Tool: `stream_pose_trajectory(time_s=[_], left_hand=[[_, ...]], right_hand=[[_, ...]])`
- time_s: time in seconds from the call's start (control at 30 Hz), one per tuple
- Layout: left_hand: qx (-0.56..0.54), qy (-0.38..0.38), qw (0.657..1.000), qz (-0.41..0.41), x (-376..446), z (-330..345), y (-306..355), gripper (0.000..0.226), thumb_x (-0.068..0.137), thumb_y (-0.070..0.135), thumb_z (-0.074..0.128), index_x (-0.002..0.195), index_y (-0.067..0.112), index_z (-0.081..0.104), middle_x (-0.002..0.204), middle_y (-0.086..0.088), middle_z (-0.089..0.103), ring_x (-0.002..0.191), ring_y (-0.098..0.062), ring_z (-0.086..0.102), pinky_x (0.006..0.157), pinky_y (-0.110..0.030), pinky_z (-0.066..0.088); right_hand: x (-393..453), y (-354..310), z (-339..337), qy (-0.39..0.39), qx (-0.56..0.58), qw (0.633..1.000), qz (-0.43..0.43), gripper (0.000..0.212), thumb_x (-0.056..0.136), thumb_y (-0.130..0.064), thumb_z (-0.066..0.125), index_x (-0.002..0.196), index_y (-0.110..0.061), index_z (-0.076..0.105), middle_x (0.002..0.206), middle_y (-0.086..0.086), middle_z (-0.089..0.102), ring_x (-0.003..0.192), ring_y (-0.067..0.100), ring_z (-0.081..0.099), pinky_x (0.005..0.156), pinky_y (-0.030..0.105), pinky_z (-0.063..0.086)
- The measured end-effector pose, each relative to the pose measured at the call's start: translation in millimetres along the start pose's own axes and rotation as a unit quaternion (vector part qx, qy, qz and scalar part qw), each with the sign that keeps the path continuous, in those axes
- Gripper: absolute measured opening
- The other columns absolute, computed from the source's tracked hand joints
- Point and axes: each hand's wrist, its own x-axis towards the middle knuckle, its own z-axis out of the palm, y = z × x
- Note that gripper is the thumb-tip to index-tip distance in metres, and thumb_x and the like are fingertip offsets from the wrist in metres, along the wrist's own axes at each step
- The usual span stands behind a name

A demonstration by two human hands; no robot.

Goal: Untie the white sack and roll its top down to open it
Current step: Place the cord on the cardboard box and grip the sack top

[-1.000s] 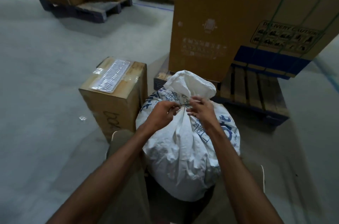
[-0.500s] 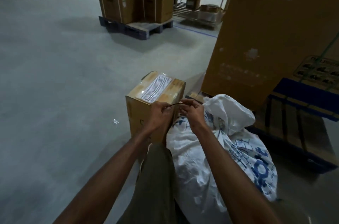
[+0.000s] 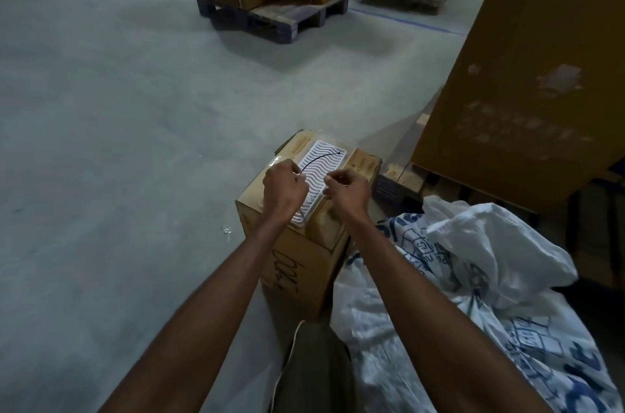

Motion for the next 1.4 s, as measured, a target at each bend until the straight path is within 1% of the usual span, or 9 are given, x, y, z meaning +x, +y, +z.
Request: stream_pose_trajectory(time_s=[0.1, 0.2, 0.33, 0.43, 0.67, 0.87, 1.17, 1.33, 1.4], left_hand=[[0.040, 0.000, 0.999, 0.000, 12.4, 11.2, 3.8, 0.023, 0.089, 0.017, 0.070, 0.107, 0.005, 0.074, 0.103, -0.011, 0.074, 0.091, -0.022, 0.070, 0.073, -0.032, 0.059], [0.063, -0.018, 0.998, 0.005, 11.2, 15.0, 6.2, 0.032, 0.094, 0.023, 0.063, 0.119, 0.004, 0.067, 0.116, -0.017, 0.065, 0.109, -0.029, 0.059, 0.080, -0.032, 0.049], [0.067, -0.015, 0.997, 0.027, -5.1, 14.7, 12.2, 0.029, 0.096, 0.022, 0.060, 0.120, 0.006, 0.065, 0.120, -0.019, 0.060, 0.117, -0.028, 0.052, 0.083, -0.030, 0.043], [0.047, -0.020, 0.998, 0.040, -26.8, 14.4, 17.2, 0.027, 0.094, 0.021, 0.062, 0.118, 0.010, 0.067, 0.120, -0.015, 0.060, 0.118, -0.026, 0.051, 0.083, -0.027, 0.039], [0.003, -0.063, 0.995, 0.078, -115.2, 19.6, 36.8, 0.019, 0.090, 0.025, 0.068, 0.108, 0.018, 0.070, 0.108, -0.007, 0.063, 0.105, -0.021, 0.057, 0.083, -0.032, 0.053], [-0.013, -0.152, 0.977, 0.150, -208.0, 27.9, 72.3, 0.015, 0.082, 0.019, 0.071, 0.096, 0.015, 0.075, 0.091, -0.005, 0.071, 0.083, -0.018, 0.065, 0.077, -0.034, 0.057], [-0.057, -0.271, 0.938, 0.207, -294.0, 71.4, 119.9, 0.020, 0.088, 0.023, 0.070, 0.103, 0.010, 0.074, 0.097, -0.003, 0.076, 0.089, -0.016, 0.070, 0.078, -0.025, 0.051], [-0.091, -0.313, 0.919, 0.221, -297.0, 110.0, 124.6, 0.017, 0.090, 0.017, 0.068, 0.106, 0.013, 0.072, 0.097, -0.001, 0.073, 0.085, -0.013, 0.068, 0.081, -0.036, 0.058], [-0.092, -0.314, 0.916, 0.231, -291.6, 127.4, 122.6, 0.020, 0.090, 0.012, 0.067, 0.110, 0.013, 0.070, 0.106, -0.004, 0.069, 0.094, -0.015, 0.065, 0.088, -0.038, 0.056]], right_hand=[[11.7, -3.3, 3.7, 0.008, -0.066, 0.997, -0.042, 0.010, 0.094, -0.013, 0.072, 0.104, -0.016, 0.074, 0.095, -0.005, 0.072, 0.083, 0.006, 0.069, 0.073, 0.021, 0.059], [16.7, -2.7, 1.0, 0.013, -0.116, 0.992, -0.058, 0.011, 0.094, -0.014, 0.071, 0.105, -0.015, 0.073, 0.095, -0.006, 0.071, 0.083, -0.001, 0.064, 0.069, 0.012, 0.048], [10.6, 0.7, -8.1, 0.004, -0.141, 0.988, -0.065, 0.014, 0.095, -0.014, 0.070, 0.109, -0.014, 0.071, 0.100, -0.003, 0.071, 0.090, 0.008, 0.067, 0.080, 0.024, 0.057], [-2.6, 3.0, -19.6, 0.003, -0.146, 0.987, -0.067, 0.014, 0.096, -0.012, 0.069, 0.109, -0.015, 0.071, 0.101, -0.003, 0.071, 0.090, 0.008, 0.067, 0.081, 0.025, 0.058], [-68.7, 8.4, -83.5, 0.023, -0.151, 0.985, -0.082, 0.016, 0.092, -0.007, 0.068, 0.107, -0.011, 0.072, 0.099, -0.001, 0.070, 0.090, 0.012, 0.066, 0.079, 0.022, 0.054], [-147.0, 35.2, -163.6, 0.089, -0.158, 0.981, -0.070, 0.009, 0.089, -0.006, 0.068, 0.095, -0.012, 0.071, 0.093, 0.004, 0.074, 0.087, 0.018, 0.068, 0.085, 0.036, 0.058], [-215.7, 92.7, -273.4, 0.179, -0.175, 0.968, -0.013, 0.013, 0.087, -0.006, 0.065, 0.096, -0.013, 0.071, 0.093, 0.003, 0.073, 0.088, 0.021, 0.068, 0.086, 0.039, 0.056], [-207.3, 123.2, -306.9, 0.193, -0.212, 0.958, 0.015, 0.016, 0.088, -0.010, 0.063, 0.100, -0.016, 0.071, 0.098, 0.001, 0.074, 0.092, 0.020, 0.068, 0.085, 0.036, 0.055], [-193.2, 134.7, -314.7, 0.194, -0.233, 0.953, 0.011, 0.019, 0.088, -0.010, 0.061, 0.104, -0.014, 0.071, 0.101, 0.004, 0.073, 0.095, 0.022, 0.067, 0.086, 0.037, 0.055]])
